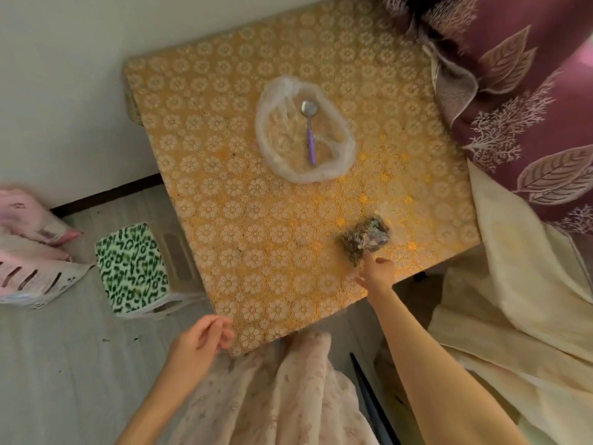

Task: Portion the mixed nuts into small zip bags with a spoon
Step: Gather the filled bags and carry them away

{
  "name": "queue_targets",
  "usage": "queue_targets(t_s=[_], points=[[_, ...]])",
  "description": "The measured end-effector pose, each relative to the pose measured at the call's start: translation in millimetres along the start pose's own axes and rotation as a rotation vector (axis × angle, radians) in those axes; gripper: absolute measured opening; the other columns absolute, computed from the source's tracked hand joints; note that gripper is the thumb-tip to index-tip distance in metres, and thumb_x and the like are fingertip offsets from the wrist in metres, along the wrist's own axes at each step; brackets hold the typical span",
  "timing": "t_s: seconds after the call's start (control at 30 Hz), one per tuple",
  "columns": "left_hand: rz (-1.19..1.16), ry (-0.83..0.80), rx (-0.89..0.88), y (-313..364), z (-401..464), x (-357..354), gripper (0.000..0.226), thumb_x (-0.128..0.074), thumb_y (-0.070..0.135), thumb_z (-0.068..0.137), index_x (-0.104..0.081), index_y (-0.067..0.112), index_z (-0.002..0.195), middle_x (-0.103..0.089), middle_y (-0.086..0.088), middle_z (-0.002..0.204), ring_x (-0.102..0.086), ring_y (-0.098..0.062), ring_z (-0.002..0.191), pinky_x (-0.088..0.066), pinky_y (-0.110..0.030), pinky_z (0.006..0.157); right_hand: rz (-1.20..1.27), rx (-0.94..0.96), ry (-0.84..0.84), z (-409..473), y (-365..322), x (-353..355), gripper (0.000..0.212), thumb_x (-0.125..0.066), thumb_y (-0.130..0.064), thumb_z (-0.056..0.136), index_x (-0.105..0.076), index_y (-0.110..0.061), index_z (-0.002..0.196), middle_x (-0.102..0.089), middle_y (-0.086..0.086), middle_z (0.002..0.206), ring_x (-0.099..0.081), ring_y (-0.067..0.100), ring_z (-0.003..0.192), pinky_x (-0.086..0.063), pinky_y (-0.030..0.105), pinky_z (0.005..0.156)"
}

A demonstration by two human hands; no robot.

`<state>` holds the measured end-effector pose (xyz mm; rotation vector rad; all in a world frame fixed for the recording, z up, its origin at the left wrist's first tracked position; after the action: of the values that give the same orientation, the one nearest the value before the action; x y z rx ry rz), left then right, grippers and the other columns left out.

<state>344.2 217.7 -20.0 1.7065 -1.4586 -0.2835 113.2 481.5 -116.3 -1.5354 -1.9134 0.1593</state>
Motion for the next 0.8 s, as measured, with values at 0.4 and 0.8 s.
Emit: queue_targets(t_s=[0.4, 0.8], points=[[0.069, -0.069, -0.043, 53, 68, 3, 0.022, -0.044, 0.013, 0.095, -0.064, 0.024, 0.092, -0.070, 0.006, 0.081, -0.065, -0.005, 0.073, -0.051, -0.023, 0.067, 0.226, -0.152, 0.069, 51, -23, -23, 0.084, -0.071, -0.041, 0.081, -0.027, 0.000, 0.141, -0.047, 0.019, 0.135, -0.048, 0.035, 0.123, -0.045, 0.048, 0.100], [0.139, -0.258, -0.167, 80, 71, 24, 0.021, -0.045, 0.010, 0.094, -0.061, 0.023, 0.091, -0.067, -0.003, 0.085, -0.064, -0.015, 0.080, -0.052, -0.018, 0.067, 0.454, -0.153, -0.106, -75, 49, -16, 0.037, -0.065, -0.020, 0.087, -0.049, -0.008, 0.118, -0.060, 0.002, 0.104, -0.058, 0.015, 0.089, -0.046, 0.031, 0.068]])
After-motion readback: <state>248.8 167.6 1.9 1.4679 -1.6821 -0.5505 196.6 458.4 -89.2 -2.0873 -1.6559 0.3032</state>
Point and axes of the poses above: each hand's wrist, its own z-axis towards the middle knuckle, its own x-axis out of the back of the hand, y = z × x, the point moved 7 cm from there along z, towards the middle knuckle
